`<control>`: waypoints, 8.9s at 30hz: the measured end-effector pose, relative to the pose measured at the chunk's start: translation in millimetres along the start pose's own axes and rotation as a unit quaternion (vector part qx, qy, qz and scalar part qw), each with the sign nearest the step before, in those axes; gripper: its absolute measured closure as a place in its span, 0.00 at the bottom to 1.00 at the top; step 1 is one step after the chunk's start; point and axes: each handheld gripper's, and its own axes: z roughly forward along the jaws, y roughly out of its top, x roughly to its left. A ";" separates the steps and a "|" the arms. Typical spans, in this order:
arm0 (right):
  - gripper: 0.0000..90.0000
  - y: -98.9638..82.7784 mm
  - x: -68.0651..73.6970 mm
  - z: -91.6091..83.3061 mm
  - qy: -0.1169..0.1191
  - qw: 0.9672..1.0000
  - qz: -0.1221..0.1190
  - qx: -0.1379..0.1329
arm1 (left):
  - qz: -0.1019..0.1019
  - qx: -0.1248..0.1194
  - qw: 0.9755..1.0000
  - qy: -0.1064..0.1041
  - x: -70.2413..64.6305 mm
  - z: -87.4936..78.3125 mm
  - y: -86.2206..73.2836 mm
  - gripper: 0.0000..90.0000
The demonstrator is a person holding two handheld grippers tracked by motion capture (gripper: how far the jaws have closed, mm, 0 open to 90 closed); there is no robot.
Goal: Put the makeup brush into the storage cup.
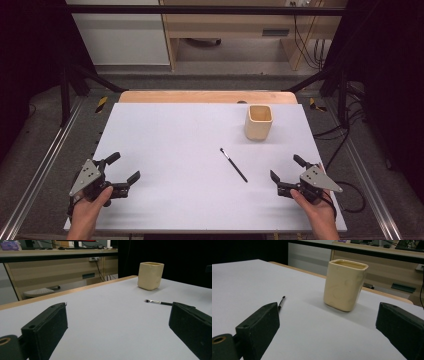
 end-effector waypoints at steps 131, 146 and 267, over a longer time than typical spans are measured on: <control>0.74 55.5 77.6 173.4 0.105 0.908 -0.001 0.406 | 0.029 0.015 0.999 -0.034 -14.6 13.4 -0.9 0.02; 0.79 51.5 77.1 176.1 0.097 0.908 0.009 0.407 | 0.032 0.018 0.999 -0.036 -15.4 14.2 -1.2 0.02; 0.93 85.0 42.3 84.6 0.071 0.990 0.082 0.091 | 0.036 0.030 0.998 -0.041 -24.1 21.5 -4.1 0.02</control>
